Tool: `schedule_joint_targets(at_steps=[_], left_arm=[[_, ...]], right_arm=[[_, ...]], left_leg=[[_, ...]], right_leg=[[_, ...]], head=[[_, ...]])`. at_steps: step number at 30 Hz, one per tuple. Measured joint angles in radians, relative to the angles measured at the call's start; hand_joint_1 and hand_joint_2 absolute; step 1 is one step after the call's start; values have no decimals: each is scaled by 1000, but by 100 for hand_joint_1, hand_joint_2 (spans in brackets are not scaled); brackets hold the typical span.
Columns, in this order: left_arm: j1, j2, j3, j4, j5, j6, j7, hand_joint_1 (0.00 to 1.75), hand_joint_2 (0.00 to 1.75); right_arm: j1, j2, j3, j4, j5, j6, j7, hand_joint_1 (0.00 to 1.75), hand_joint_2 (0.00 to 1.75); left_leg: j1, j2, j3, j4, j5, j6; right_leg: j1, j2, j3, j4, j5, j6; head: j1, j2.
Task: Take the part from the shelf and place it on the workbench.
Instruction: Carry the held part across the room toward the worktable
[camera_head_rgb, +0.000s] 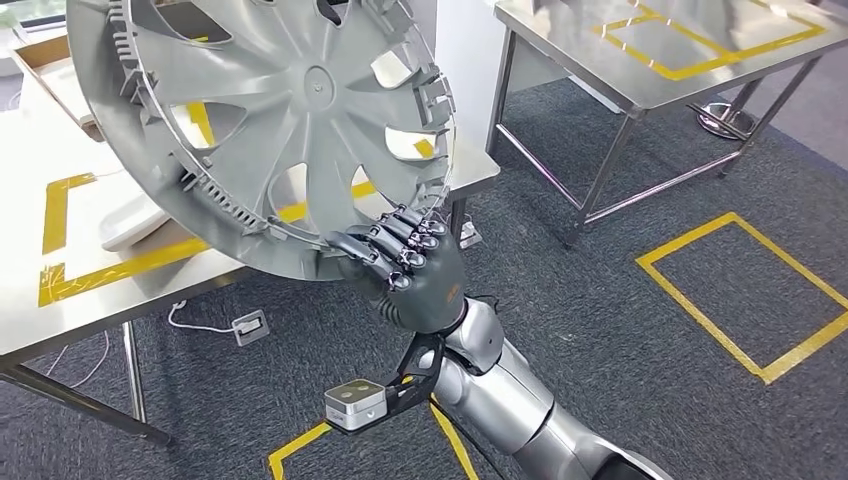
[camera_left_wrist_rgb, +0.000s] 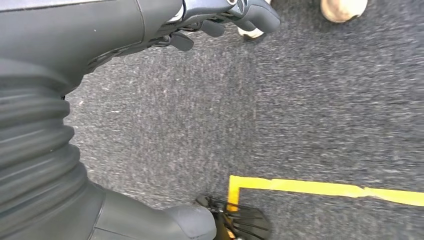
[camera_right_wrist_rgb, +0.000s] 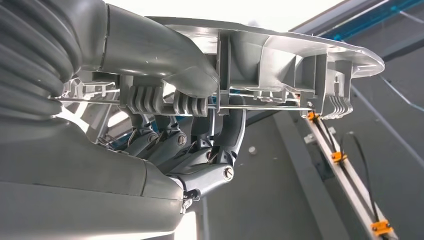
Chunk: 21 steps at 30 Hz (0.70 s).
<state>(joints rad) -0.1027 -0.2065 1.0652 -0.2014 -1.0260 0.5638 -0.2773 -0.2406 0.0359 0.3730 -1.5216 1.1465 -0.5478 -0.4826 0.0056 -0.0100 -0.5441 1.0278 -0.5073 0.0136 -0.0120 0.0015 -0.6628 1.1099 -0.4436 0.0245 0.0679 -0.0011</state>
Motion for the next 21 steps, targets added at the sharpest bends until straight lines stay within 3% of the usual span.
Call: schedule_joint_targets(at_steps=[2,6,7,9,10,11,12,13,15,16,17,21], left_arm=[[-2,0,0,0,2,0,-3,0,175],[-4,1,1,-1,3,0,-7,0,175],[-5,1,1,-2,3,-1,-7,0,175],[-5,2,1,-2,3,-1,-8,0,175],[-5,2,1,-2,3,-2,-6,0,175],[-3,2,1,-2,3,-2,-4,0,175],[-2,2,1,-2,3,-2,-2,0,175],[-2,2,1,-2,3,-2,-1,0,175],[-2,3,2,-2,3,-2,0,0,175],[-2,3,2,-2,3,-2,1,0,175],[-3,3,2,-2,3,-2,1,0,175],[-2,3,2,-2,3,-2,4,0,175]], right_arm=[[-3,1,0,2,0,-1,-1,175,175],[-5,5,-2,2,-2,-4,1,175,175],[-6,6,-2,2,-3,-5,1,175,175],[-7,8,-3,2,-3,-6,-1,175,175],[-7,8,-3,2,-2,-6,-2,175,175],[-7,8,-3,2,-2,-6,-2,175,175],[-7,8,-3,2,-2,-6,-3,175,175],[-7,9,-3,3,-2,-6,-2,175,175],[-7,10,-3,3,-2,-6,-2,175,175],[-8,11,-3,3,-2,-6,-2,175,175],[-8,12,-3,3,-2,-6,-2,175,175],[-9,13,-2,2,0,-4,-3,175,175]], left_leg=[[-3,-1,1,-1,-10,-11],[-2,3,8,15,-32,-34],[-2,4,-8,53,-50,-38],[0,5,-86,186,-98,-44],[1,5,-130,251,-112,-46],[1,5,-162,287,-106,-46],[1,5,-175,284,-78,-45],[1,5,-168,240,-31,-42],[-1,5,-122,103,60,-32],[-3,5,-101,50,80,-27],[-5,4,-89,21,83,-23],[-2,2,-67,-2,64,1]], right_leg=[[4,0,28,-67,12,-12],[3,3,50,-84,-8,-38],[1,2,60,-88,-12,-44],[0,1,75,-89,-23,-53],[1,1,82,-89,-30,-55],[1,3,90,-89,-37,-55],[2,4,101,-89,-45,-54],[2,5,114,-89,-54,-53],[4,6,136,-89,-74,-46],[5,7,141,-88,-83,-41],[6,7,143,-89,-89,-36],[7,7,146,-63,-94,-16]], head=[[-1,0],[-4,0],[-7,0],[-12,0],[-11,0],[-11,0],[-12,0],[-11,0],[-12,0],[-14,0],[-15,0],[-12,0]])
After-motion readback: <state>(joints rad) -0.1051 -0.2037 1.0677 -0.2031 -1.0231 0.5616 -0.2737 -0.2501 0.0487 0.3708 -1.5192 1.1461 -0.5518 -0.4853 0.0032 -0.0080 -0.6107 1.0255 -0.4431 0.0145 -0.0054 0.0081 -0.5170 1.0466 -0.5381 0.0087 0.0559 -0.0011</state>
